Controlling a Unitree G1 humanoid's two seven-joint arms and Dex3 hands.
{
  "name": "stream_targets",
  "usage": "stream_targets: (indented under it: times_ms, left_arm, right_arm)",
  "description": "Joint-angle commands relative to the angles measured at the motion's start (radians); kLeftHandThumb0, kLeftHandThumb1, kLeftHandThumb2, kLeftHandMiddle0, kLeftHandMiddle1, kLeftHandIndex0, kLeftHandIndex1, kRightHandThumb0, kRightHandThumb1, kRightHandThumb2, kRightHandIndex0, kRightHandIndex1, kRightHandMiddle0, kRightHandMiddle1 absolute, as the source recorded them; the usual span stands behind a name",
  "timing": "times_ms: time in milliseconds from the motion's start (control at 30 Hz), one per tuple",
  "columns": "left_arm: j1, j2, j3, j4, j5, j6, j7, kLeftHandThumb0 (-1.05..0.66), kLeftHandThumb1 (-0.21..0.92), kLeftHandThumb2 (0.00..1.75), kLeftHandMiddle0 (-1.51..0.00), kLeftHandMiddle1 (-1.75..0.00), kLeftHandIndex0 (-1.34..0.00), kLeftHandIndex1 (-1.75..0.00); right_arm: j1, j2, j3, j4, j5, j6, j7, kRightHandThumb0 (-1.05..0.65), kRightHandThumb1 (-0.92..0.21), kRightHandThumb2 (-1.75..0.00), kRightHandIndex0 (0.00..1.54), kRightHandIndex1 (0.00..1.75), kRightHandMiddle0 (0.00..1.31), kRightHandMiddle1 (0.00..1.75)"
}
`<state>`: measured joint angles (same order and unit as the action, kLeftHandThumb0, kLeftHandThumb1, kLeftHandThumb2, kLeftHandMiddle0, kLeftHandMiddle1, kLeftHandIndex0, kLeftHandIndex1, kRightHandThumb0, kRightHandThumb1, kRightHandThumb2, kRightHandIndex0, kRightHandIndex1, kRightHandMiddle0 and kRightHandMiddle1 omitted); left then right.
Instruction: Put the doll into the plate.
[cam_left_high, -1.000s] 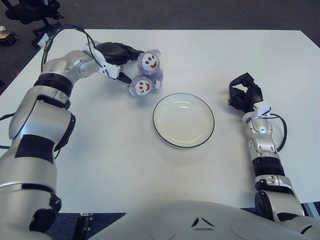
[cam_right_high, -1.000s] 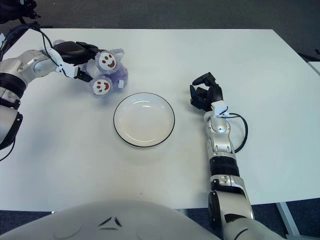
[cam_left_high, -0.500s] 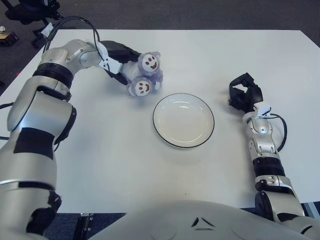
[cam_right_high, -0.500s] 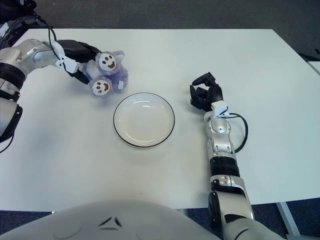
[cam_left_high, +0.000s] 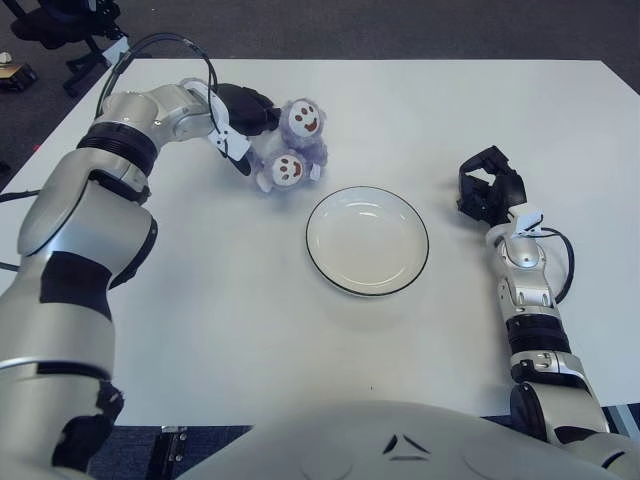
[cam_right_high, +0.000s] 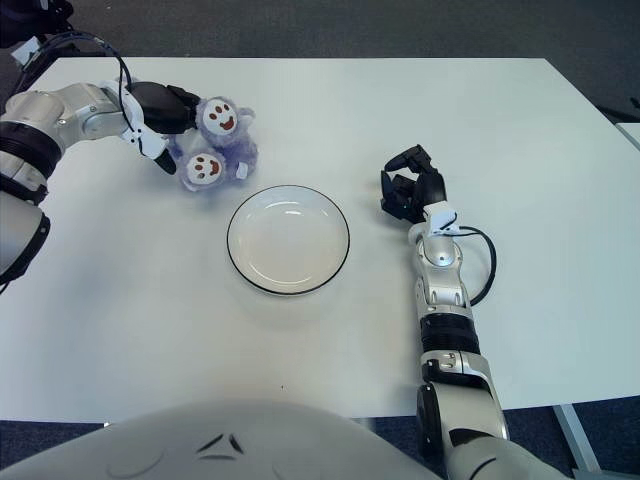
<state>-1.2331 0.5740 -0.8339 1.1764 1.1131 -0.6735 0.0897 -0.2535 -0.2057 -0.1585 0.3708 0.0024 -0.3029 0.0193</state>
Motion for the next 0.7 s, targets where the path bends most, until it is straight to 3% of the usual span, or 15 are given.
stream_targets:
  times_ms: [0,167,333,667]
  left_arm:
    - [0.032,-0.030,-0.066,0.029,0.077,0.090,0.097,-0.95,0.92,0.16,-0.24,0.00,-0.03,0.00]
    - [0.059,-0.064,-0.125,0.066,0.136,0.208,0.224,-0.93,0.92,0.30,-0.22,0.00,-0.01,0.00]
    - [0.080,-0.082,-0.148,0.097,0.139,0.258,0.303,-0.90,0.92,0.31,-0.21,0.00,0.00,0.00]
    - [0.109,-0.104,-0.149,0.130,0.106,0.281,0.379,-0.78,0.92,0.09,-0.24,-0.01,-0.05,-0.02]
  right_arm:
    - [0.022,0.001,0.002,0.022,0.005,-0.003,0.009,-0.40,-0.60,-0.94,0.99,1.75,0.40,1.75]
    - [0.021,0.000,0.004,0.027,0.004,-0.015,0.016,-0.40,-0.60,-0.95,0.99,1.75,0.40,1.75]
    - [0.021,-0.002,0.005,0.033,0.004,-0.031,0.024,-0.40,-0.59,-0.96,0.99,1.75,0.40,1.75]
    - [0.022,-0.005,0.005,0.039,0.009,-0.058,0.042,-0.40,-0.59,-0.96,0.99,1.75,0.41,1.75]
